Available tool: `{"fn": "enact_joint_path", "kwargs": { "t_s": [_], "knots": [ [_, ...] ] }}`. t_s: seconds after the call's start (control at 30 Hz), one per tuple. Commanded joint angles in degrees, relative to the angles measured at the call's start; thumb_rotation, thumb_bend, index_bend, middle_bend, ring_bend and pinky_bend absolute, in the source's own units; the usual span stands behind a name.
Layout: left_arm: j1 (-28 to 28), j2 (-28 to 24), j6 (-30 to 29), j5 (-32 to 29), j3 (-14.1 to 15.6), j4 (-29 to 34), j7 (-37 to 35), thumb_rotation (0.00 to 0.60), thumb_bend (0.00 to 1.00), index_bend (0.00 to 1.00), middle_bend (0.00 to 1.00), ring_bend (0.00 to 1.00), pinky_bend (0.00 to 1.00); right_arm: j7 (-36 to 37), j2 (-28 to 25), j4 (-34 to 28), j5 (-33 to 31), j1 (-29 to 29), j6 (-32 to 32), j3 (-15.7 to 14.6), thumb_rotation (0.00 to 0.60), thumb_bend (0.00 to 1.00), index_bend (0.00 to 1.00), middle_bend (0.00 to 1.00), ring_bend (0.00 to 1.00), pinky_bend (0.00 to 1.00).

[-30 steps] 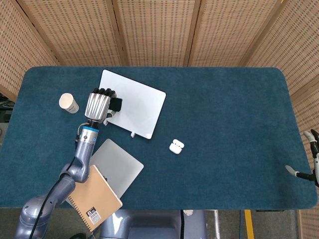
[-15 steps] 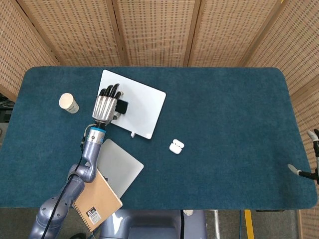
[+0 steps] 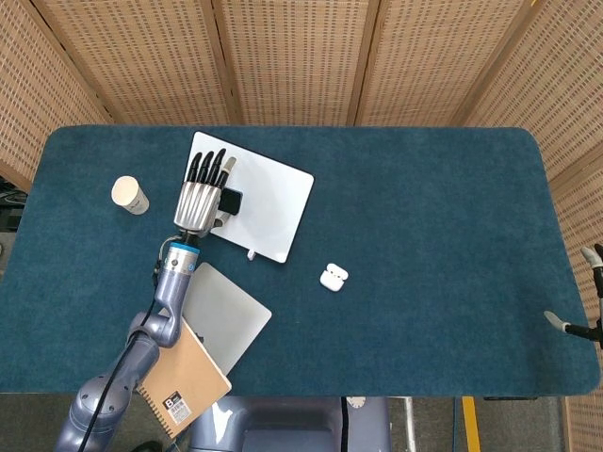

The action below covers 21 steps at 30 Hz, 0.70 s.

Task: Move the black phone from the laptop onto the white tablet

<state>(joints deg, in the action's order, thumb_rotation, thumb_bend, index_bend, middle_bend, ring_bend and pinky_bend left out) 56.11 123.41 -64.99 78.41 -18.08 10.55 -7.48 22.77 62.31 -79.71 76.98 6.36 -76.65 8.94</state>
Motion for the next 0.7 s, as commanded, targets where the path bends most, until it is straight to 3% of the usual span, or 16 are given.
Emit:
{"fn": "enact_joint_path", "kwargs": {
  "t_s": [0.03,0.27,0.57,0.7],
  "knots": [
    [-3.35,-3.16,-4.52,2.52,2.98,2.49,-3.49,0.6,0.0,0.0,0.0,0.0,0.0,0.08,-0.09,-0.21,0.65,-0.12,-0.42,-0.23,0.6,0.0,0.0,0.0,0.0,0.0],
    [-12.8,-16.06,-12.61,5.63,7.41,15.04,-7.47,0.6,0.0,0.0,0.0,0.0,0.0,-0.16,-0.37,-1.25,2.32,-0.56,-2.15,-0.62,0.6,0.0,0.0,0.0,0.0,0.0],
    [-25.67,-37.49,-18.15,5.8,12.13,46.95,-2.6,0.6,0.0,0.0,0.0,0.0,0.0,-1.47,-0.74,-3.01,3.97,-1.31,-4.44,-1.14,0.6,0.0,0.0,0.0,0.0,0.0],
    [-29.31,-42.24,-19.19,4.62,13.3,55.0,-1.76,0.6,0.0,0.0,0.0,0.0,0.0,-2.0,-0.85,-3.64,4.71,-1.63,-5.47,-1.35,0.6,0.0,0.0,0.0,0.0,0.0]
  ]
}}
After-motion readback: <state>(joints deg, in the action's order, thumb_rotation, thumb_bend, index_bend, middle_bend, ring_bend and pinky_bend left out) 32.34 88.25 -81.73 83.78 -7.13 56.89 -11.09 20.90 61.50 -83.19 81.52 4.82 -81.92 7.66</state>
